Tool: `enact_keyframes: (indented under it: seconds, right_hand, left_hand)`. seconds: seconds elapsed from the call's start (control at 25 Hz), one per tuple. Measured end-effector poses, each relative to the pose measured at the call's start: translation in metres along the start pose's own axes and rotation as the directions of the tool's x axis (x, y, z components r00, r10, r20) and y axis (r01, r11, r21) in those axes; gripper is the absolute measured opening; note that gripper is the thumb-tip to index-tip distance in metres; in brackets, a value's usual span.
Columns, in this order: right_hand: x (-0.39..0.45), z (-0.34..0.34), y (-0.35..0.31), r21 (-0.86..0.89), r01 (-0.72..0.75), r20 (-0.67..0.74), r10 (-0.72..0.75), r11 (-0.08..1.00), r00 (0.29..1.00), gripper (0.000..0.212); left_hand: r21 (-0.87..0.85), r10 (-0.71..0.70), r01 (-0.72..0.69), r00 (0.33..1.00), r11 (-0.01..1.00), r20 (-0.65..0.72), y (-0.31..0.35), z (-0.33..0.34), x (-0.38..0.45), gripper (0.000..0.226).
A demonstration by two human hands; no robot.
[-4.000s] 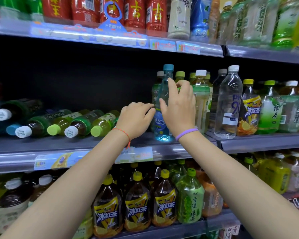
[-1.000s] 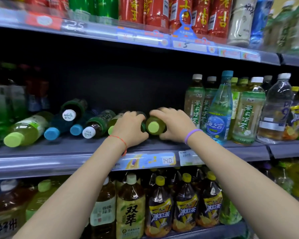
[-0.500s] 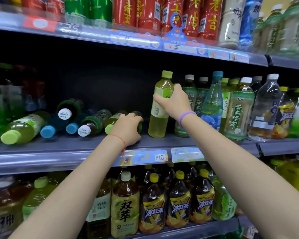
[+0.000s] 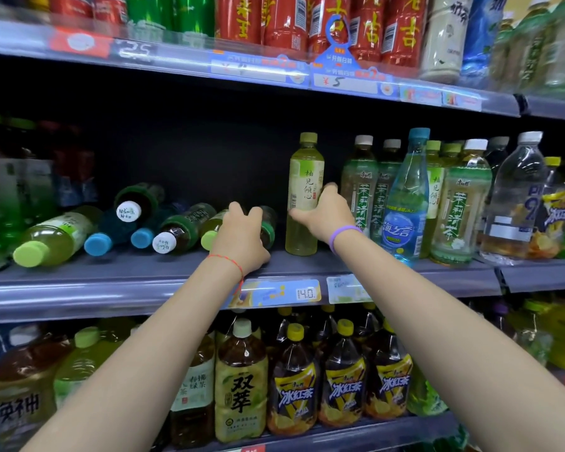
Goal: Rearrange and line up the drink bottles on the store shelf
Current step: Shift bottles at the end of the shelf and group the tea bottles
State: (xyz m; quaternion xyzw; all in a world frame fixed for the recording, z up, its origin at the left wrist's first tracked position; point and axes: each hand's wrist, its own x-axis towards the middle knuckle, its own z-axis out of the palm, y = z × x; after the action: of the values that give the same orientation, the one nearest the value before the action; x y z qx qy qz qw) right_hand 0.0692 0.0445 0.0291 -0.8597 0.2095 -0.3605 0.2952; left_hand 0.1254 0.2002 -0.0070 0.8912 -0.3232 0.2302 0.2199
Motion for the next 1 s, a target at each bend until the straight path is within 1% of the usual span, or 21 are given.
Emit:
enact_keyframes:
  seconds: [0.12, 0.2, 0.28, 0.32, 0.36, 0.4, 0.44, 0.48, 0.52, 0.56, 0.64, 0.68, 0.72, 0.76, 0.8, 0.84, 0.88, 0.92, 0.96, 1.0]
  right_hand:
    - [-0.001, 0.002, 0.000, -0.088, 0.017, -0.032, -0.019, 0.996, 0.999, 0.058]
    - [-0.009, 0.004, 0.002, -0.199, 0.031, -0.102, -0.052, 0.979, 0.993, 0.051]
    - [-0.023, 0.008, 0.004, -0.325, 0.101, -0.188, -0.169, 0.940, 0.968, 0.044]
    - [-0.028, 0.010, 0.004, -0.347, 0.172, -0.184, -0.247, 0.922, 0.951, 0.039]
    - [-0.033, 0.012, 0.003, -0.342, 0.259, -0.138, -0.321, 0.903, 0.937, 0.032]
    - [-0.036, 0.014, 0.003, -0.316, 0.347, -0.063, -0.385, 0.883, 0.921, 0.028]
    - [-0.038, 0.017, 0.004, -0.286, 0.421, 0.017, -0.435, 0.861, 0.900, 0.027]
    - [-0.038, 0.019, 0.004, -0.250, 0.466, 0.085, -0.460, 0.849, 0.884, 0.032]
    - [-0.036, 0.022, 0.005, -0.198, 0.475, 0.131, -0.457, 0.857, 0.880, 0.041]
    - [-0.035, 0.024, 0.004, -0.135, 0.461, 0.150, -0.442, 0.877, 0.884, 0.049]
    - [-0.037, 0.026, 0.000, 0.019, 0.417, 0.142, -0.415, 0.909, 0.899, 0.063]
    - [-0.038, 0.025, -0.001, 0.106, 0.405, 0.122, -0.416, 0.908, 0.901, 0.068]
    - [-0.037, 0.024, 0.000, 0.194, 0.397, 0.103, -0.421, 0.897, 0.901, 0.068]
    - [-0.038, 0.021, -0.001, 0.271, 0.382, 0.104, -0.422, 0.883, 0.901, 0.064]
    - [-0.041, 0.016, -0.002, 0.325, 0.362, 0.124, -0.419, 0.874, 0.899, 0.058]
    - [-0.043, 0.010, -0.003, 0.341, 0.335, 0.149, -0.402, 0.878, 0.903, 0.052]
    - [-0.045, 0.005, -0.004, 0.342, 0.314, 0.162, -0.385, 0.885, 0.908, 0.046]
    - [-0.045, 0.002, -0.003, 0.337, 0.295, 0.159, -0.363, 0.894, 0.918, 0.043]
    - [-0.043, -0.001, -0.001, 0.323, 0.277, 0.138, -0.335, 0.905, 0.932, 0.045]
    - [-0.042, -0.004, 0.000, 0.294, 0.256, 0.109, -0.299, 0.921, 0.948, 0.050]
  left_hand:
    - [0.129, -0.009, 0.011, 1.000, 0.992, -0.020, 0.003, -0.003, -0.002, 0.054]
    - [0.224, -0.009, 0.013, 1.000, 0.974, -0.018, 0.002, -0.005, -0.002, 0.051]
    - [0.285, 0.021, -0.005, 0.998, 0.958, -0.054, 0.002, -0.004, -0.002, 0.045]
    - [0.301, 0.043, -0.016, 0.996, 0.953, -0.083, 0.002, -0.004, -0.002, 0.042]
    - [0.301, 0.063, -0.025, 0.991, 0.953, -0.117, 0.003, -0.004, -0.003, 0.039]
    - [0.283, 0.080, -0.033, 0.985, 0.959, -0.155, 0.004, -0.005, -0.004, 0.037]
    - [0.249, 0.096, -0.043, 0.974, 0.968, -0.207, 0.005, -0.007, -0.005, 0.037]
    - [0.202, 0.119, -0.062, 0.953, 0.977, -0.280, 0.007, -0.010, -0.007, 0.036]
    - [0.149, 0.148, -0.099, 0.917, 0.984, -0.371, 0.009, -0.013, -0.009, 0.034]
    - [0.101, 0.187, -0.158, 0.857, 0.982, -0.481, 0.013, -0.017, -0.011, 0.030]
    - [0.055, 0.267, -0.316, 0.681, 0.947, -0.682, 0.022, -0.023, -0.011, 0.025]
    - [0.054, 0.302, -0.397, 0.596, 0.916, -0.744, 0.026, -0.027, -0.010, 0.026]
    - [0.043, 0.321, -0.467, 0.535, 0.883, -0.782, 0.030, -0.031, -0.009, 0.030]
    - [-0.001, 0.313, -0.525, 0.509, 0.851, -0.802, 0.033, -0.035, -0.007, 0.035]
    - [-0.088, 0.276, -0.564, 0.528, 0.821, -0.803, 0.035, -0.039, -0.006, 0.041]
    - [-0.212, 0.214, -0.570, 0.588, 0.794, -0.780, 0.036, -0.041, -0.004, 0.047]
    - [-0.349, 0.146, -0.537, 0.677, 0.768, -0.721, 0.035, -0.041, -0.001, 0.051]
    - [-0.475, 0.090, -0.477, 0.769, 0.739, -0.632, 0.033, -0.038, 0.002, 0.054]
    - [-0.577, 0.055, -0.402, 0.850, 0.711, -0.524, 0.032, -0.033, 0.003, 0.054]
    - [-0.638, 0.043, -0.330, 0.906, 0.696, -0.422, 0.032, -0.025, 0.005, 0.054]
